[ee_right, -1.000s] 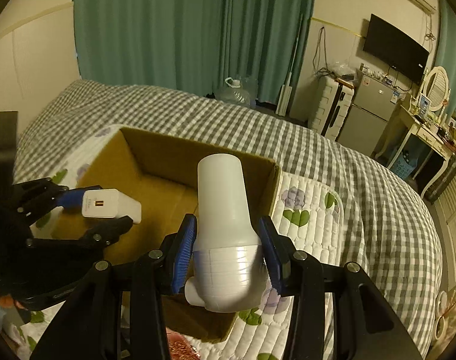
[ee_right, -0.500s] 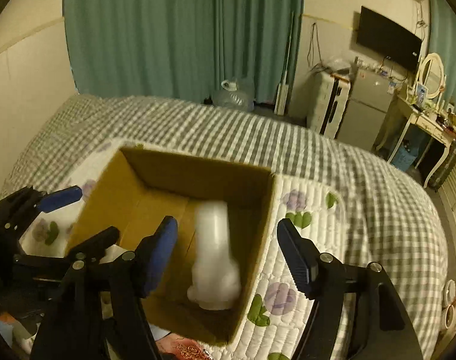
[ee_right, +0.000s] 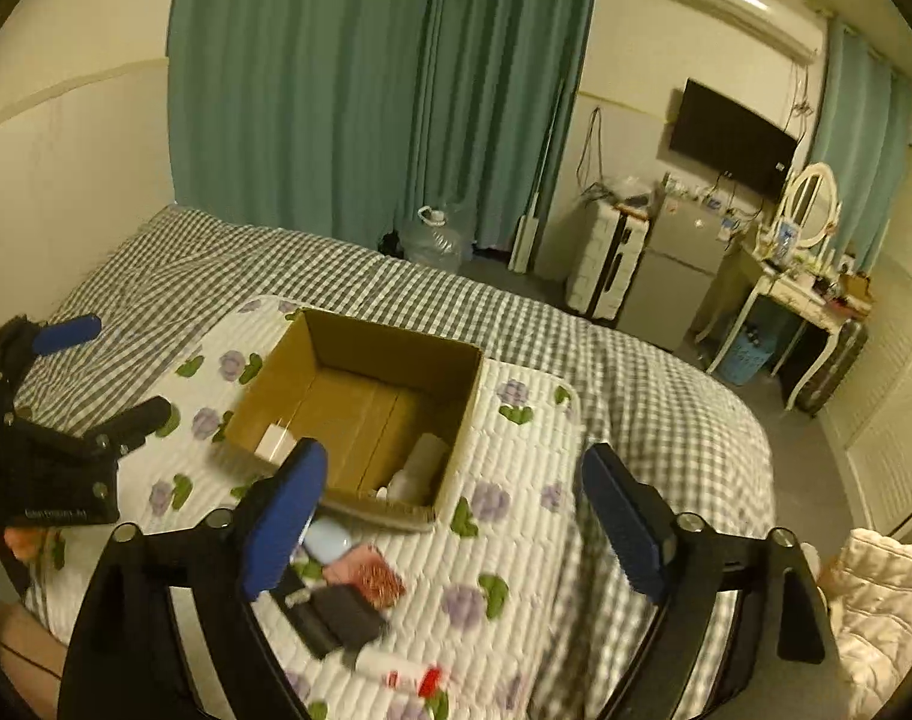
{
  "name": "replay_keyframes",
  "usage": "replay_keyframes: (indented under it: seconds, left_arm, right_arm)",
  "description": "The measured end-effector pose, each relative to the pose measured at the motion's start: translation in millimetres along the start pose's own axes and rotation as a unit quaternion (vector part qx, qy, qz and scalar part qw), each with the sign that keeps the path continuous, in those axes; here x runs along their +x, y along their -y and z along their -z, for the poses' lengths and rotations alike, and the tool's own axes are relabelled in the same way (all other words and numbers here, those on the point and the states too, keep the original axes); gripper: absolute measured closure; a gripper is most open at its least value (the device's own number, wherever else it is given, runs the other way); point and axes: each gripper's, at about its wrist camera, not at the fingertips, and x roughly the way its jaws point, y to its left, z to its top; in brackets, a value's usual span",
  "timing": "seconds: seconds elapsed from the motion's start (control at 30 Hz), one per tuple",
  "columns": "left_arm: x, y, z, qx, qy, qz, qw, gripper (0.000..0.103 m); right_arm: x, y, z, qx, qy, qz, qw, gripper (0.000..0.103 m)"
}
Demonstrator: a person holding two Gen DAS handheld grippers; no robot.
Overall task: Organize rigid objects
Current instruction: 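Grasp the white plug charger with the left tool while the right tool grasps the black power bank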
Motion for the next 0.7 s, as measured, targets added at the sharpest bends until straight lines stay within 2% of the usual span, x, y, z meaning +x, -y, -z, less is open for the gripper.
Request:
replay_keyframes:
  seconds: [0.13, 0.23, 0.33, 0.5, 0.63, 0.7]
  left_arm:
    - [-12, 0, 20, -0.016, -0.013, 0.003, 0.9998, 0.000]
    - [-8, -2, 39, -0.031, -0.031, 0.005, 0.9990, 0.000]
    - [5, -2, 58, -0.039, -0.046, 0.005, 0.9982, 0.000]
    - [43, 5, 91, -0.034, -0.080, 0.000, 0.9962, 0.000]
    - [73, 8, 115, -0.029, -0.105, -0.006, 0.9941, 0.000]
    - [85, 9, 125, -0.019, -0.115, -0.014, 0.9931, 0.000]
  right_arm:
    - [-25, -12, 23, -0.001, 0.004, 0.009, 1.000, 0.008]
    - [-23, -17, 44, -0.005, 0.000, 0.014, 1.000, 0.008]
    - [-1, -24, 71, -0.010, -0.027, 0.000, 1.000, 0.008]
    - [58, -30, 108, -0.005, -0.090, -0.033, 0.995, 0.008]
    - [109, -45, 136, -0.047, -0.156, -0.055, 0.985, 0.008]
    - [129, -56, 146, -0.079, -0.176, -0.058, 0.980, 0.008]
